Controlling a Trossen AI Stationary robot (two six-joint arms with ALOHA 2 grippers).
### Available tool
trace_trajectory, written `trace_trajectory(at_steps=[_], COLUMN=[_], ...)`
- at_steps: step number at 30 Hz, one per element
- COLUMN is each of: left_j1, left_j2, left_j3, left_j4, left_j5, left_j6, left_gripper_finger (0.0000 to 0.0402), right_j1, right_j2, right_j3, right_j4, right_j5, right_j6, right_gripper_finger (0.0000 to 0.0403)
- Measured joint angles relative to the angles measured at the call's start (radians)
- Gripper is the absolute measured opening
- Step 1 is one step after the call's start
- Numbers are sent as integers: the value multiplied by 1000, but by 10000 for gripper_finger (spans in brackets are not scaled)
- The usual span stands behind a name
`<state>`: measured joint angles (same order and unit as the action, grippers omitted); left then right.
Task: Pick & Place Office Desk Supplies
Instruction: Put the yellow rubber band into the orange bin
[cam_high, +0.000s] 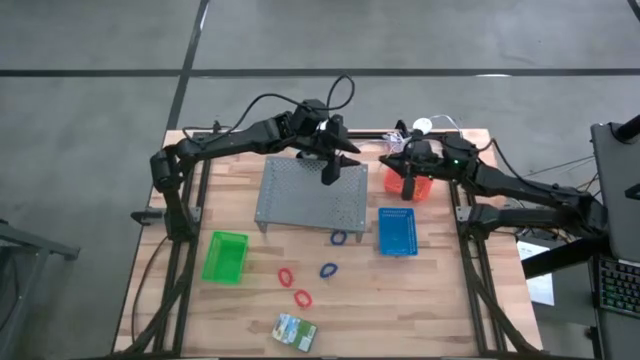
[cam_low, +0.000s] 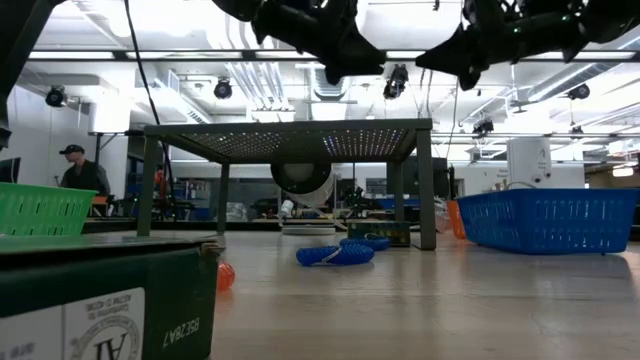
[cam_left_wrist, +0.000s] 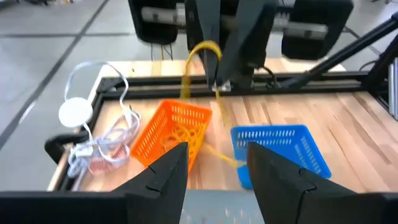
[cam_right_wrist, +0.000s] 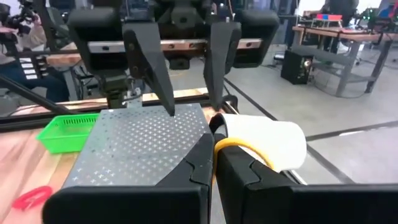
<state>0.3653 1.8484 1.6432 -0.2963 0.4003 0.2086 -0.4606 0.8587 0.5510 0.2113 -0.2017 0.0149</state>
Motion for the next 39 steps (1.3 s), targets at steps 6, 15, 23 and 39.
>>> trace_trajectory(at_steps=[6,15,23,39], left_j1=[-3,-4,-7,-18], left_j2=[0,0,-36,-232], left_j3=[0,0,0,-93], left_j4=[-48,-93,-91,-85], left_j5=[0,99,261,255], left_j6=[0,50,49,56], left_gripper_finger=[165,165,165,164], right_j1=[0,0,-1,0], right_j2=[-55,-151,-198,-187], right_j3=[0,0,15,62], right_j4=[-100,-284,-494,-654], right_j5=[103,180,309,319], right_j6=[13,131,218,328], right_gripper_finger=[8,8,8,8])
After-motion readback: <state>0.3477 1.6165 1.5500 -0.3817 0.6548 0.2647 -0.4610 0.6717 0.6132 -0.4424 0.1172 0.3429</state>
